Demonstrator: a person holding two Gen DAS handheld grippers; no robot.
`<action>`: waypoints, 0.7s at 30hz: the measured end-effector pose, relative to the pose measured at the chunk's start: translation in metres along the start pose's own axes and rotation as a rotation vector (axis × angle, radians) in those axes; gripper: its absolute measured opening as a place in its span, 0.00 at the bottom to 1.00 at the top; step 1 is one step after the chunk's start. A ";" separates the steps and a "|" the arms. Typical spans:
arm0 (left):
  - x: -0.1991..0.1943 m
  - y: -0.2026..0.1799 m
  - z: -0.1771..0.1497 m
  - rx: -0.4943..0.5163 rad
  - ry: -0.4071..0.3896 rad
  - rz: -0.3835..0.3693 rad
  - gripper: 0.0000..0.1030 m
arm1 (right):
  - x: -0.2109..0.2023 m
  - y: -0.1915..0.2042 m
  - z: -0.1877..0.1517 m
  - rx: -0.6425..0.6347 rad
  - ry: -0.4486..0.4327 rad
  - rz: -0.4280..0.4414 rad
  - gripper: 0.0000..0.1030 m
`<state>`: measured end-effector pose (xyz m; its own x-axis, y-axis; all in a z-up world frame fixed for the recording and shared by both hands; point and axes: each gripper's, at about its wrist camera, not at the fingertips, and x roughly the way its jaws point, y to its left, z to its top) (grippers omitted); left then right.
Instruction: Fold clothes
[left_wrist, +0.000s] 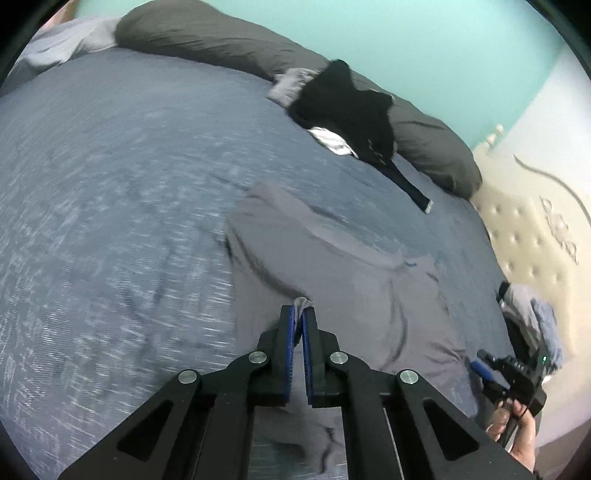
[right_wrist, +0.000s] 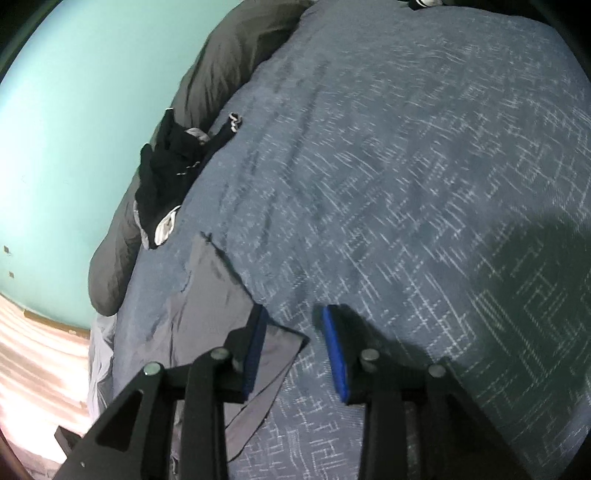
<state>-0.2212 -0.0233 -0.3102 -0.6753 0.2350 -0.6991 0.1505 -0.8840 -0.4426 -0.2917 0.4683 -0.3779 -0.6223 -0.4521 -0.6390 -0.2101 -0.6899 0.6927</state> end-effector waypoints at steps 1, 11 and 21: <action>0.001 -0.007 0.000 0.012 0.003 -0.005 0.04 | 0.000 -0.002 0.001 0.005 0.006 0.008 0.31; 0.038 -0.116 0.004 0.153 0.091 -0.065 0.04 | -0.006 -0.016 0.011 0.060 0.023 0.051 0.31; 0.101 -0.241 -0.029 0.324 0.219 -0.131 0.04 | -0.010 -0.019 0.021 0.076 0.038 0.102 0.31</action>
